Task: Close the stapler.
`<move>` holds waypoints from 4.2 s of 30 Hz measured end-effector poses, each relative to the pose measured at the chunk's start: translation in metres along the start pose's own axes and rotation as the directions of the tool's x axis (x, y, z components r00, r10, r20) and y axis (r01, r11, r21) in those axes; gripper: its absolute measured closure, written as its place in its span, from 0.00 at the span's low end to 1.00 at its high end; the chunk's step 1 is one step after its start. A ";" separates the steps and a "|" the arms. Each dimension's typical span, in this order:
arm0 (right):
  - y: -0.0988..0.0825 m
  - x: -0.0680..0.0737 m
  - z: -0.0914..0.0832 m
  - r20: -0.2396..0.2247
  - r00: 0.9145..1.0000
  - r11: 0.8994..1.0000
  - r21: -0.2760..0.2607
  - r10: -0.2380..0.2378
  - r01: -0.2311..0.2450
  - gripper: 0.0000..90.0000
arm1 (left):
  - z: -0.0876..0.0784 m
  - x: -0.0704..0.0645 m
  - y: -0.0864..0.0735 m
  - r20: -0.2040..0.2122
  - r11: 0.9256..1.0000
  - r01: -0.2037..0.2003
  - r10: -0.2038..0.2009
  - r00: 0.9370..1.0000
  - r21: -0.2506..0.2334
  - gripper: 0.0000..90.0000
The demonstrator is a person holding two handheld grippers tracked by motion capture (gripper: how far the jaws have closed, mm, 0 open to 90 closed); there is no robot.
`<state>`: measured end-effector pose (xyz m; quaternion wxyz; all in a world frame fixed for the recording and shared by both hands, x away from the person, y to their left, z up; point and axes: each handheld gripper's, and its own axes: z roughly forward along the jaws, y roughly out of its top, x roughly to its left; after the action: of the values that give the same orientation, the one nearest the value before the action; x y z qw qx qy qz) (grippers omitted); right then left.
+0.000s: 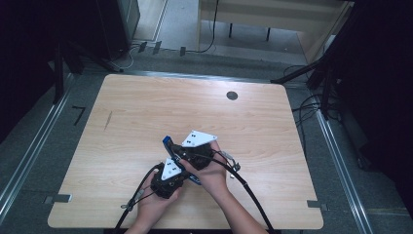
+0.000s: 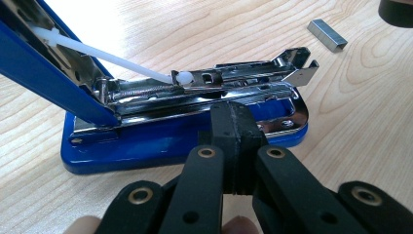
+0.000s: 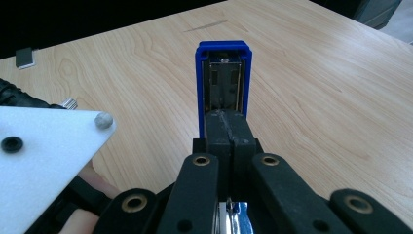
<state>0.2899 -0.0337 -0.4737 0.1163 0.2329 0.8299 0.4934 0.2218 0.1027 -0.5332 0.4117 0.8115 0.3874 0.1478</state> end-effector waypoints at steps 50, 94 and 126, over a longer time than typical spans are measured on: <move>0.000 -0.006 0.034 -0.045 0.999 0.997 0.077 0.012 -0.009 1.00 | 0.000 0.000 0.000 -0.001 1.000 0.000 0.000 1.000 0.001 1.00; -0.011 -0.024 -0.008 0.048 0.997 0.990 0.118 0.066 -0.071 1.00 | -0.001 0.000 0.000 0.008 1.000 -0.007 0.007 1.000 0.003 1.00; -0.084 -0.041 -0.085 0.170 0.968 0.976 0.086 0.186 -0.202 1.00 | 0.000 -0.001 0.000 0.001 1.000 -0.009 0.009 1.000 0.001 1.00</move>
<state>0.2667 -0.1536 -0.5068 0.1220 0.3579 0.8152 0.4387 0.2210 0.1024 -0.5331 0.4109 0.8136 0.3834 0.1490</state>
